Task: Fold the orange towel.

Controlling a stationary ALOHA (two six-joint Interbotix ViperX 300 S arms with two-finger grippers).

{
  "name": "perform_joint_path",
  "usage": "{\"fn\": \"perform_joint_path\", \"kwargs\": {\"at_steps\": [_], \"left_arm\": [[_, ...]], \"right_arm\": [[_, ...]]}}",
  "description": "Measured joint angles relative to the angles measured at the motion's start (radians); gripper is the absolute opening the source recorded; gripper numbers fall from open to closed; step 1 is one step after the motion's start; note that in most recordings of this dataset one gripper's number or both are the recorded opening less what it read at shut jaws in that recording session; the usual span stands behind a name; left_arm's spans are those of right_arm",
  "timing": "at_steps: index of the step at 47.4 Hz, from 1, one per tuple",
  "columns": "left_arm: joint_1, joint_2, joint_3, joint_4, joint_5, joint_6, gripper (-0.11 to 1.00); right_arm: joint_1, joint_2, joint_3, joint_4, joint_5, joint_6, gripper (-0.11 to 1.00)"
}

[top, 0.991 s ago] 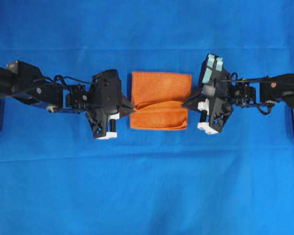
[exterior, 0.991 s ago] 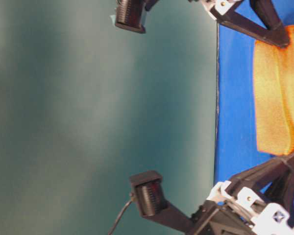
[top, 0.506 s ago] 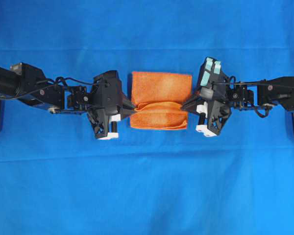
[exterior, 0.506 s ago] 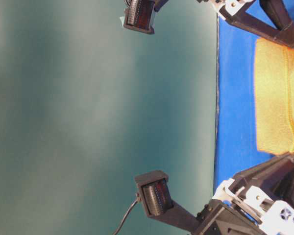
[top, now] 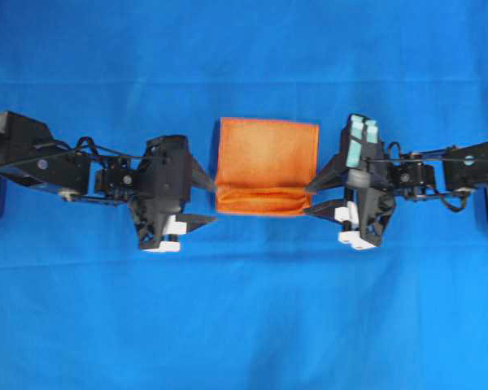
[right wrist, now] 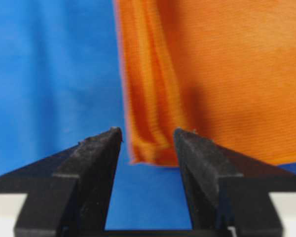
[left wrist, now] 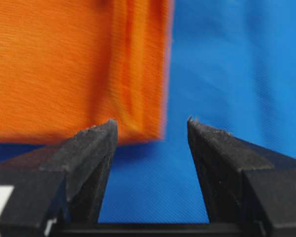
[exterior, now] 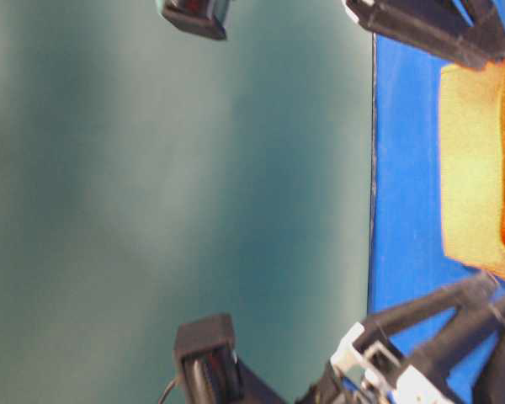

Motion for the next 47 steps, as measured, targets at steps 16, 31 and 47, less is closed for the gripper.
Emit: {"fn": "perform_joint_path", "kwargs": {"at_steps": [16, 31, 47], "left_arm": [[-0.060, -0.158, 0.044, 0.000, 0.135, 0.000, 0.52], [-0.061, -0.529, 0.158, 0.000, 0.176, 0.011, 0.52], [-0.060, -0.969, 0.310, 0.002, 0.236, 0.015, 0.52]], "right_arm": [[0.064, -0.163, 0.029, 0.000, 0.080, -0.005, 0.52], [0.064, -0.483, 0.067, -0.034, 0.215, -0.012, 0.52], [0.005, -0.862, 0.097, -0.141, 0.420, -0.014, 0.52]]}}
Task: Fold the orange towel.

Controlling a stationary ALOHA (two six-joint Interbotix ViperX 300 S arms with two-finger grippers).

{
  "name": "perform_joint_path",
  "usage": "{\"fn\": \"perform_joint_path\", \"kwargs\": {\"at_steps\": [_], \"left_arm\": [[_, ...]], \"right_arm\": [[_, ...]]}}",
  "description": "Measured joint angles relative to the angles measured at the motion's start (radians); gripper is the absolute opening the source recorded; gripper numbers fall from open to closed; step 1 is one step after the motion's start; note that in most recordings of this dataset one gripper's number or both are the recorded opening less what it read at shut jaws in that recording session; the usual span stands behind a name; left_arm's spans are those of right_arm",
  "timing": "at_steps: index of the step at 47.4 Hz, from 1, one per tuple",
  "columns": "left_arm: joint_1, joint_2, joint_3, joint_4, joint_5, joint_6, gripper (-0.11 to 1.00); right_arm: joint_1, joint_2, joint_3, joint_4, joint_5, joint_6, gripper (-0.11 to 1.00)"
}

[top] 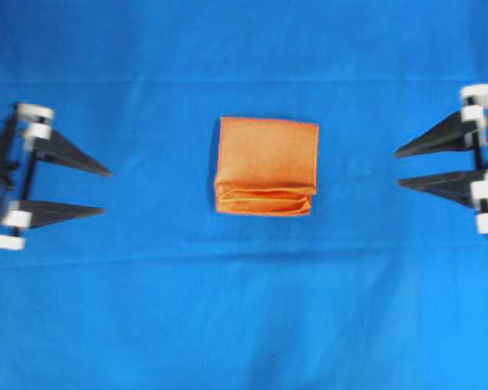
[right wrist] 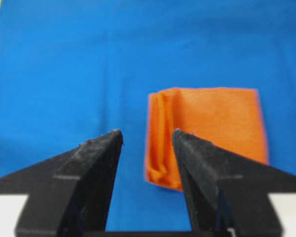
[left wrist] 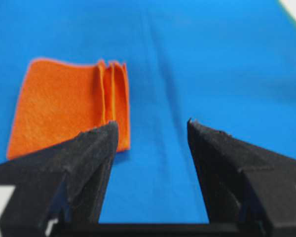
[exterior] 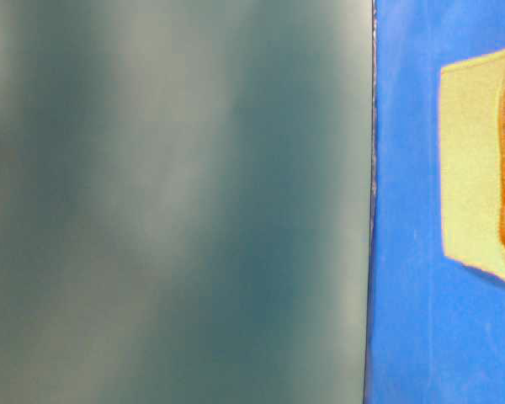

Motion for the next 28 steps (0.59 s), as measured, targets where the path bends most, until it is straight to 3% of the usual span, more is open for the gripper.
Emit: {"fn": "perform_joint_path", "kwargs": {"at_steps": [14, 28], "left_arm": [[0.077, -0.293, 0.123, -0.002, 0.121, 0.000, 0.52], [0.124, -0.413, 0.227, 0.000, 0.133, 0.002, 0.52]], "right_arm": [[-0.071, -0.181, 0.115, -0.031, 0.057, 0.008, 0.52], [-0.121, -0.213, 0.252, -0.018, -0.064, 0.012, 0.52]]}}
